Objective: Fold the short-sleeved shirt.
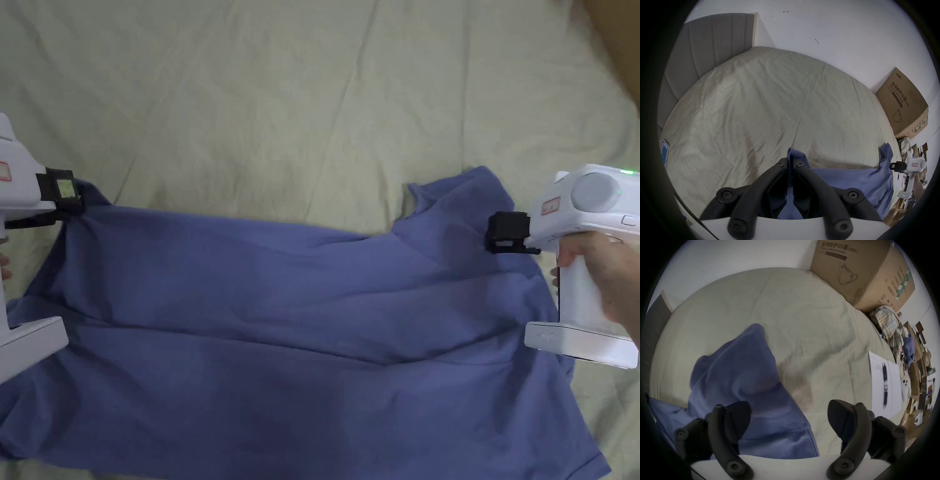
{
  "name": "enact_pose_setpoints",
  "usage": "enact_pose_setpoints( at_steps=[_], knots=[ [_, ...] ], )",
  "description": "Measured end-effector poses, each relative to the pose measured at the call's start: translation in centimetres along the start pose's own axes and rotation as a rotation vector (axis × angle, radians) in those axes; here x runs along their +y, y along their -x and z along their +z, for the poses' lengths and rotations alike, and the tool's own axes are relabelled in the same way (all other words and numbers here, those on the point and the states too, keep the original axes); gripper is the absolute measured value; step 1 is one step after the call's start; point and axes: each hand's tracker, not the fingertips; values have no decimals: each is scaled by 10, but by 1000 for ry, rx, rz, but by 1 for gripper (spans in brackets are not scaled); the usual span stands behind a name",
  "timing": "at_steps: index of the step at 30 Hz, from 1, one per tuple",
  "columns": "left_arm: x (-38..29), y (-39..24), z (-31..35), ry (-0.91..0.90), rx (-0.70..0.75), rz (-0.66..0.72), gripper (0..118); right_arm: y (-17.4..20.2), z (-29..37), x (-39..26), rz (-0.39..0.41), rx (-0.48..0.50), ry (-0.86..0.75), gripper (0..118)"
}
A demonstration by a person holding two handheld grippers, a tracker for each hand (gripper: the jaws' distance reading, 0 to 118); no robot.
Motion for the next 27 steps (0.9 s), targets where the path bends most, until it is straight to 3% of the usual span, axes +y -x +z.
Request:
enact_pose_setpoints(
  at_steps=[1, 4, 5, 6, 7, 16, 27],
  knots=[
    [1, -2, -8, 2, 4, -4, 2, -1, -4, -1, -15, 14, 18, 74],
    [2, 4, -13, 8, 16, -6, 2, -3, -5, -3, -69, 114, 40, 61],
    [4, -2, -17, 11, 15, -1, 2, -2, -2, -2, -62, 94, 31, 52],
    [6, -2, -19, 14, 12, 7, 2, 0, 3, 0, -43, 93, 21, 40],
    [6, 0, -19, 16, 9, 16, 2, -2, 7, 1, -22, 103, 9, 3],
    [12, 5, 25, -40, -51, 83, 2, -24, 106, -8, -18, 232, -200, 1],
    [-44, 40, 108, -94, -112, 73, 2, -55, 205, -118, -35, 272, -371, 1]
  ],
)
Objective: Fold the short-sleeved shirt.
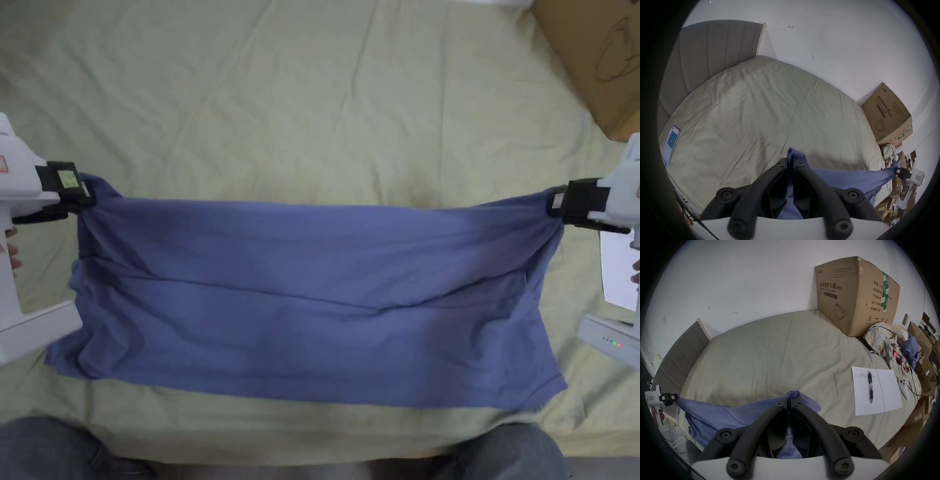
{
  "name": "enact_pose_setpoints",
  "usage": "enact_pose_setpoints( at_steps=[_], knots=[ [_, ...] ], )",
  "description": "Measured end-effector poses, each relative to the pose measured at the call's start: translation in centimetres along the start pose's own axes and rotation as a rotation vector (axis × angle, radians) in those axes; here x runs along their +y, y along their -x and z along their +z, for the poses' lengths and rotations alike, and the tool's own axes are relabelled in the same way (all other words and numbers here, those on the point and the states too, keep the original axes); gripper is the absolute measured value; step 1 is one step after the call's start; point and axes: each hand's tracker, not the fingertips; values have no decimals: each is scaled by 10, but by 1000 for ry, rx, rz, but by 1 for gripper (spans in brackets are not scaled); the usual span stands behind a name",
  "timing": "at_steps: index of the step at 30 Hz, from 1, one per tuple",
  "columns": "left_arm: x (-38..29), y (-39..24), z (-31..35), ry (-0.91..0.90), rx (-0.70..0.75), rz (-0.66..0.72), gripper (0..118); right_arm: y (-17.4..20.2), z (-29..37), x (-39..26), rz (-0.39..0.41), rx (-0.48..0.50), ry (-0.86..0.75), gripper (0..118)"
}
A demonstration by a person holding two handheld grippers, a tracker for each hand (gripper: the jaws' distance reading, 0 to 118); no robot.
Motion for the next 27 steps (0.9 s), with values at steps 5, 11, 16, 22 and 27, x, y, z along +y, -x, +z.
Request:
enact_pose_setpoints(
  at_steps=[5, 11, 16, 22, 27],
  knots=[
    [-48, 22, 9, 33, 7, 65, 2, 2, 26, -53, 7, -12, 2, 1],
    [-105, 51, -4, 109, 56, 127, 3, -9, 23, -125, -30, -81, 64, 1],
    [-141, 51, 2, 152, 122, 160, 27, -22, 13, -169, -157, -112, 136, 2],
    [-119, 42, 39, -46, 267, -12, 106, -21, 52, -147, -42, -231, 34, 97],
    [-95, -10, 96, -425, 284, -260, 109, 12, 121, -93, 4, -212, -342, 99]
  ],
)
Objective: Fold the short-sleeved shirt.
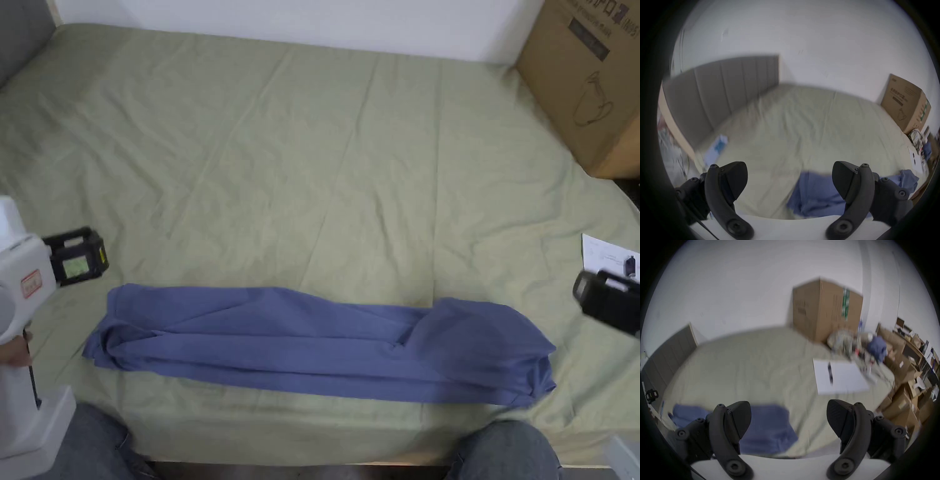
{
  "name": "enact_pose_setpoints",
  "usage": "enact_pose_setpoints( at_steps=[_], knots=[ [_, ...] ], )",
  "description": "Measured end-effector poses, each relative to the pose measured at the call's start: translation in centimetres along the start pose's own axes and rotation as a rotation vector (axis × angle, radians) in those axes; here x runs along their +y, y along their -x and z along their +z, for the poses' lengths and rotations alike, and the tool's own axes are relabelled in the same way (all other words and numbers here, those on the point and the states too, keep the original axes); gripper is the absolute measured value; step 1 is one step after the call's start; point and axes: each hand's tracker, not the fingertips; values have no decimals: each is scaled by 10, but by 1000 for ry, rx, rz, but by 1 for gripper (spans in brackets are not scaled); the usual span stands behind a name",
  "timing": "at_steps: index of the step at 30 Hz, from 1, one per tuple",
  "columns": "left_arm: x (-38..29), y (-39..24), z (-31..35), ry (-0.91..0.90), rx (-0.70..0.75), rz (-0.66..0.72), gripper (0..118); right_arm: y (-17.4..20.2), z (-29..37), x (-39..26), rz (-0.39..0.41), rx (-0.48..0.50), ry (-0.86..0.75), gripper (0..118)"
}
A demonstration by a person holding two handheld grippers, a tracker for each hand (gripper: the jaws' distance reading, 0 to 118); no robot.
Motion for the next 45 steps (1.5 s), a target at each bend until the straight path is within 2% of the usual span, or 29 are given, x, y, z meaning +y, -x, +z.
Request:
enact_pose_setpoints(
  at_steps=[3, 5, 7, 10, 11, 12, 13, 15, 16, 17, 22, 26, 27, 29, 30, 31, 32, 33, 35, 40, 45],
  knots=[
    [13, -21, 22, -194, -37, -63, 117, 22, 26, 20, -6, 47, -200, 115],
    [15, -36, 36, -275, -53, -95, 117, 39, 38, 22, 18, 74, -281, 117],
    [15, -52, 46, -305, -87, -112, 110, 57, 44, 18, 43, 82, -329, 117],
    [12, -64, 54, -306, -132, -94, 97, 75, 45, 8, 62, 125, -314, 115],
    [11, -63, 51, -307, -147, -83, 78, 78, 45, 4, 57, 130, -314, 109],
    [10, -65, 51, -302, -153, -76, 57, 81, 45, 1, 41, 147, -309, 97],
    [9, -66, 50, -286, -161, -70, 35, 84, 43, -1, 24, 168, -290, 68],
    [5, -63, 40, -258, -180, -81, 18, 88, 38, -4, -10, 156, -263, 17],
    [3, -63, 37, -256, -175, -84, 5, 89, 37, -6, -19, 163, -261, 2],
    [3, -62, 37, -255, -172, -87, 0, 90, 35, -6, -21, 167, -255, 1],
    [8, -57, 36, -220, -196, -58, 0, 92, 32, -8, -18, 194, -222, 0],
    [17, -36, 24, -165, -222, 49, 0, 94, 34, -7, -22, 205, -218, 0],
    [20, -29, 20, -136, -229, 75, 4, 93, 35, -7, -25, 210, -215, 0],
    [22, -8, 0, -46, -261, 149, 33, 94, 35, -7, -23, 218, -215, 0],
    [21, 4, -13, 29, -306, 215, 55, 94, 36, -7, -23, 222, -214, 0],
    [18, 14, -23, 106, -339, 281, 87, 93, 35, -7, -22, 224, -211, 0],
    [11, 23, -36, 167, -373, 323, 109, 94, 35, -8, -23, 221, -205, 0],
    [4, 30, -47, 210, -396, 341, 118, 95, 35, -9, -23, 220, -200, 0],
    [-19, 45, -70, 273, -423, 343, 118, 96, 33, -10, -19, 218, -187, 0],
    [-78, 74, -121, 557, -466, 477, 118, 96, 27, -14, -12, 214, -158, 0],
    [-116, 77, -147, 673, -383, 438, 118, 97, 21, -16, -2, 205, -134, 0]
  ],
)
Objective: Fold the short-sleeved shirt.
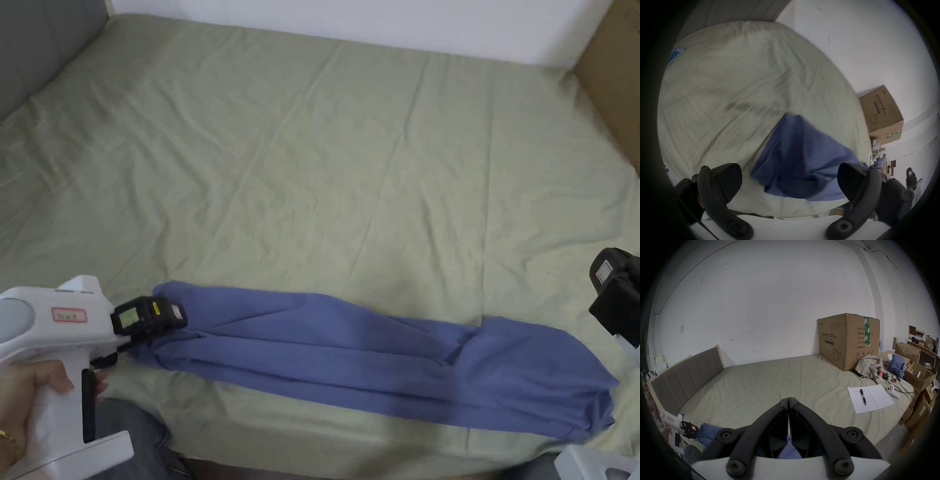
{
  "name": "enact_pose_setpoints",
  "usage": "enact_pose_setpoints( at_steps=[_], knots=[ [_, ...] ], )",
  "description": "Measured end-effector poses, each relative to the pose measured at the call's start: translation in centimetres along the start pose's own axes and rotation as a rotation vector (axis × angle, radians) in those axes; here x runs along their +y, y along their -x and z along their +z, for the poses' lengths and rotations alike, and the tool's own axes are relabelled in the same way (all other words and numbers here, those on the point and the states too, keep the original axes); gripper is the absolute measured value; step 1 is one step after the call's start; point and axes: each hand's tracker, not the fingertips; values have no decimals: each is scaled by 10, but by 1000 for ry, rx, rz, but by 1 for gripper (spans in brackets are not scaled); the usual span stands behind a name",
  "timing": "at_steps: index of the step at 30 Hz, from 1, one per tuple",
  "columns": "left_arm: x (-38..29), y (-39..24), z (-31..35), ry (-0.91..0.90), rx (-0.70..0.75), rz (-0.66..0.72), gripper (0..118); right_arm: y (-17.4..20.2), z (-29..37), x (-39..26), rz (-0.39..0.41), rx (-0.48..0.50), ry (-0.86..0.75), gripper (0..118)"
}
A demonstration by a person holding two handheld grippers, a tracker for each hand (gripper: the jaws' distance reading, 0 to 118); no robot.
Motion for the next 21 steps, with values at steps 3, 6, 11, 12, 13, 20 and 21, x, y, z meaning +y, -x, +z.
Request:
enact_pose_setpoints(
  at_steps=[3, 6, 11, 12, 13, 20, 21],
  knots=[
    [-5, -6, 2, 25, -36, 49, 116, 1, -4, 0, 4, -5, 13, 0],
    [-2, -13, 8, 5, -81, 60, 76, 4, -8, 0, 10, -2, 20, 0],
    [2, -21, -1, 25, 33, 28, 15, 9, -12, -3, 7, 14, 35, 0],
    [2, -28, 4, 18, 52, 28, 13, 11, -11, -3, 9, 18, 35, 0],
    [1, -33, 9, 14, 65, 27, 13, 12, -10, -3, 13, 21, 37, 0],
    [-31, -167, 91, -235, 91, -509, 12, 5, -3, -1, 12, 22, 22, 0],
    [-39, -186, 98, -208, 5, -476, 12, 3, 0, -1, 6, 19, 14, 0]
  ],
)
